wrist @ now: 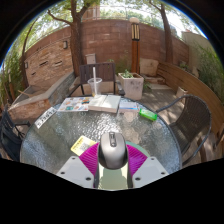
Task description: Arrange mouse
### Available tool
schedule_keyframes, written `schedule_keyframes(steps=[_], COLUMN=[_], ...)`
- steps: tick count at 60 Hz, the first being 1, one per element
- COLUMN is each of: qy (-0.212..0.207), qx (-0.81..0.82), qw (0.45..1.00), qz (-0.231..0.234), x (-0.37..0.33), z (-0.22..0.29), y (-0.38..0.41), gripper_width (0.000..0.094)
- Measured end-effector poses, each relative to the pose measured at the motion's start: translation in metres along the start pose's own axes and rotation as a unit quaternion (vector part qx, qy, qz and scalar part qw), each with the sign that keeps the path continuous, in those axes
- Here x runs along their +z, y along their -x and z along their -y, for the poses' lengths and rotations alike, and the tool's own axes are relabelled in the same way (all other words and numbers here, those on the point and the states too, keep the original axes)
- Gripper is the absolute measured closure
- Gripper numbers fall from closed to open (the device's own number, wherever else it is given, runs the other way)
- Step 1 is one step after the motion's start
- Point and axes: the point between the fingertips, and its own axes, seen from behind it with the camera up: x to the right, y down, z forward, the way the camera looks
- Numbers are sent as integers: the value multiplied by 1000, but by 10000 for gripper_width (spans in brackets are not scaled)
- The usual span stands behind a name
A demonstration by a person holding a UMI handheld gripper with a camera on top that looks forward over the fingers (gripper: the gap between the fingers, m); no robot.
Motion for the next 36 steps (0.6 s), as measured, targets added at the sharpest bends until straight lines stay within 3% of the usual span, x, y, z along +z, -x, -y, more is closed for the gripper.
schedule_keyframes(steps=[5,14,21,36], qy=[41,79,53,6], qx=[-3,-8,-15,-39], qw=[999,997,998,999], qz=[-8,0,-7,-18], x=[15,25,-5,-123], z=[-44,-94,-76,-49], y=[-20,-24,-23,-4], gripper_width=[549,384,66,77])
